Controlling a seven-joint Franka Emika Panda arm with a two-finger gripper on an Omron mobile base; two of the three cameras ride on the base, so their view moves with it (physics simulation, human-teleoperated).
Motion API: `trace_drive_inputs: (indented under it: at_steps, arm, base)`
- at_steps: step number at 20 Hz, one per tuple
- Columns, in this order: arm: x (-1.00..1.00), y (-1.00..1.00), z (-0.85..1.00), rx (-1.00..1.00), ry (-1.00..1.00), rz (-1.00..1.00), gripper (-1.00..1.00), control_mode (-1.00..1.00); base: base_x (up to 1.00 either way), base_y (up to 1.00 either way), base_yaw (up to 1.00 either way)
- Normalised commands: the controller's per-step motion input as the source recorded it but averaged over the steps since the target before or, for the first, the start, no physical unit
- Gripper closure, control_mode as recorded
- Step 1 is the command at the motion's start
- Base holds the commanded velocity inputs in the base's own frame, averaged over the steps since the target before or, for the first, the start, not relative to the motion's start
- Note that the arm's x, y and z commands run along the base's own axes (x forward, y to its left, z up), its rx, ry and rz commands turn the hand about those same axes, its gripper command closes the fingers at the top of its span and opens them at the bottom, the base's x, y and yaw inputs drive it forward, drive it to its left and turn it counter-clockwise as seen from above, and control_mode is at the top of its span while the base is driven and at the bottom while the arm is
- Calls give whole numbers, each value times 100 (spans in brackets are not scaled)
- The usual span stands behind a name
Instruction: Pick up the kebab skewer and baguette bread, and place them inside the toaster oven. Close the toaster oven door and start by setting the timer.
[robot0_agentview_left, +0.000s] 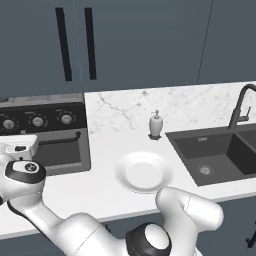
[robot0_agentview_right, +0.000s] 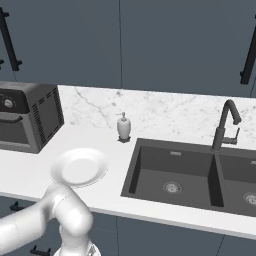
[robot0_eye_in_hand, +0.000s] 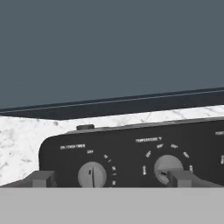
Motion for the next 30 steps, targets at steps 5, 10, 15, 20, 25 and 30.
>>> trace_drive_inputs:
  at_steps: [5, 10, 15, 20, 25, 30]
  arm:
    - [23, 0, 0, 3, -5, 0, -100, -100]
    - [9, 0, 0, 1, -2, 0, -100, -100]
    - [18, 0, 0, 0, -4, 0, -100, -100]
    - [13, 0, 0, 0, -1, 0, -100, -100]
    - [12, 0, 0, 0, 0, 0, -100, -100]
    - [10, 0, 0, 0, 0, 0, -100, -100]
  base:
    - [0, 0, 0]
    - [0, 0, 0]
    - [0, 0, 0]
    - [0, 0, 0]
    - [0, 0, 0]
    - [0, 0, 0]
